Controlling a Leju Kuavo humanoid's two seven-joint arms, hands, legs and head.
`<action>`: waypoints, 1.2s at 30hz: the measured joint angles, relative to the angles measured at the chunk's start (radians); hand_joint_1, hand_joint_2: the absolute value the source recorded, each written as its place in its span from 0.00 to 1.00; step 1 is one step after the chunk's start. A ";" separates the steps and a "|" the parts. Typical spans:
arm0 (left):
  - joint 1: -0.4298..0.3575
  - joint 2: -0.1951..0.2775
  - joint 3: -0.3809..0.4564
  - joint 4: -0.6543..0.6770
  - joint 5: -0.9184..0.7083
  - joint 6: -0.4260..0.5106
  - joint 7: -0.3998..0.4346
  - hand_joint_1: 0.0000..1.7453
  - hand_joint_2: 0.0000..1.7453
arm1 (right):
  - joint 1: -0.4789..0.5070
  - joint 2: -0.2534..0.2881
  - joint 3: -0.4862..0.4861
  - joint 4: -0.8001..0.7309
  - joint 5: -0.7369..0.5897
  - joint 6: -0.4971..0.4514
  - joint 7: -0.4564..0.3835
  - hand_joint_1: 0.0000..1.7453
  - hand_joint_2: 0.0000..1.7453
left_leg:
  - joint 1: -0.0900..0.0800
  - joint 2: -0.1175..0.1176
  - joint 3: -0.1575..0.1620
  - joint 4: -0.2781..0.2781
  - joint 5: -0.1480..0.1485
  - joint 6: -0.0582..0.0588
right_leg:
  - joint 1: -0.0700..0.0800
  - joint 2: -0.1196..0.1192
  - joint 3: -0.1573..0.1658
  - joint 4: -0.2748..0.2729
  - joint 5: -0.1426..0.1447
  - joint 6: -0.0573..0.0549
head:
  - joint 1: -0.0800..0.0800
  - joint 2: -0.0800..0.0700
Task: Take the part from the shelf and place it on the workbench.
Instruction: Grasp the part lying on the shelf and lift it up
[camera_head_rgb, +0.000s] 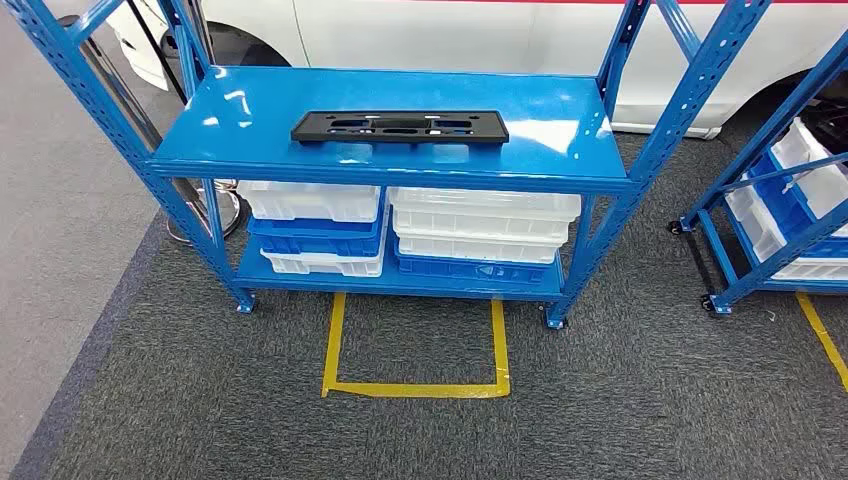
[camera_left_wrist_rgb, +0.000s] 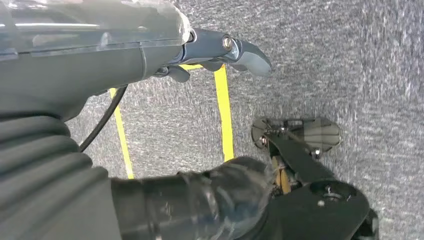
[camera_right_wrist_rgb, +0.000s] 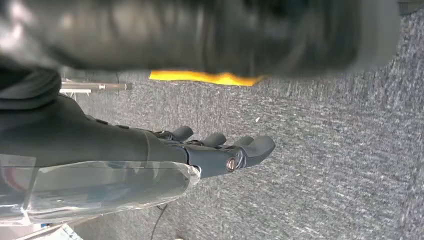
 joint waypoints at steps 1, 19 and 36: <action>-0.002 0.002 -0.009 0.003 0.012 0.002 0.000 0.00 0.00 | -0.002 0.000 -0.011 0.002 0.007 0.000 -0.002 0.00 0.00 | 0.000 0.000 0.000 0.000 0.000 0.000 | 0.000 0.000 0.000 0.000 0.000 0.000 | 0.000 0.000; -0.056 0.032 -0.245 0.080 0.323 0.060 -0.021 0.00 0.00 | -0.127 0.001 -0.288 0.027 0.121 0.152 -0.242 0.00 1.00 | 0.000 0.000 0.000 0.000 0.000 0.000 | 0.000 -0.001 0.001 0.000 0.000 0.000 | 0.000 0.000; -0.087 0.052 -0.387 0.120 0.494 0.080 -0.036 0.00 0.00 | -0.194 0.078 0.009 -0.201 -0.058 0.395 -0.514 0.00 0.00 | 0.000 0.000 -0.003 0.001 0.007 0.015 | -0.006 -0.002 -0.001 -0.003 0.006 0.015 | 0.000 0.000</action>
